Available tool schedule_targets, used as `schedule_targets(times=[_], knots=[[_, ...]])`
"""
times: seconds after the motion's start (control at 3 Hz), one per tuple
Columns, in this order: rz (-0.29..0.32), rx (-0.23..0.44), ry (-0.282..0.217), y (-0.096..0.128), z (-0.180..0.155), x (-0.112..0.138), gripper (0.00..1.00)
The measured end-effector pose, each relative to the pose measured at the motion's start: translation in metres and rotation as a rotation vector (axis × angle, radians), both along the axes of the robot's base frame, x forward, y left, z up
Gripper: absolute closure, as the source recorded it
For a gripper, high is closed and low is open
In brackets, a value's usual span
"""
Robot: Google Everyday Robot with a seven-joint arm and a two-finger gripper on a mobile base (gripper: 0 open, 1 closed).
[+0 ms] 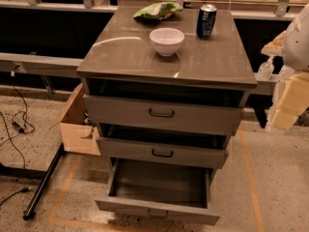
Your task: Close bottom drawer
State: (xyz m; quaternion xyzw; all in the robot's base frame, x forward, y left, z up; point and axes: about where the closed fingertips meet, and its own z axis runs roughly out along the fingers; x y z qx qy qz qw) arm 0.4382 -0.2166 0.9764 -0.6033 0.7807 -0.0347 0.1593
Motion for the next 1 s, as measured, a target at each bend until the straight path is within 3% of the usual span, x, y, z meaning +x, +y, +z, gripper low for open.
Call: schedule_targets(times=[0.33,0.67,1.0], knots=[[0.000,0.000,0.000,0.000,0.000,0.000,0.00],[0.000,0.000,-0.011,0.001,0.003,0.000,0.18],[0.003,0.060,-0.030,0.003,-0.015,0.004,0.42]])
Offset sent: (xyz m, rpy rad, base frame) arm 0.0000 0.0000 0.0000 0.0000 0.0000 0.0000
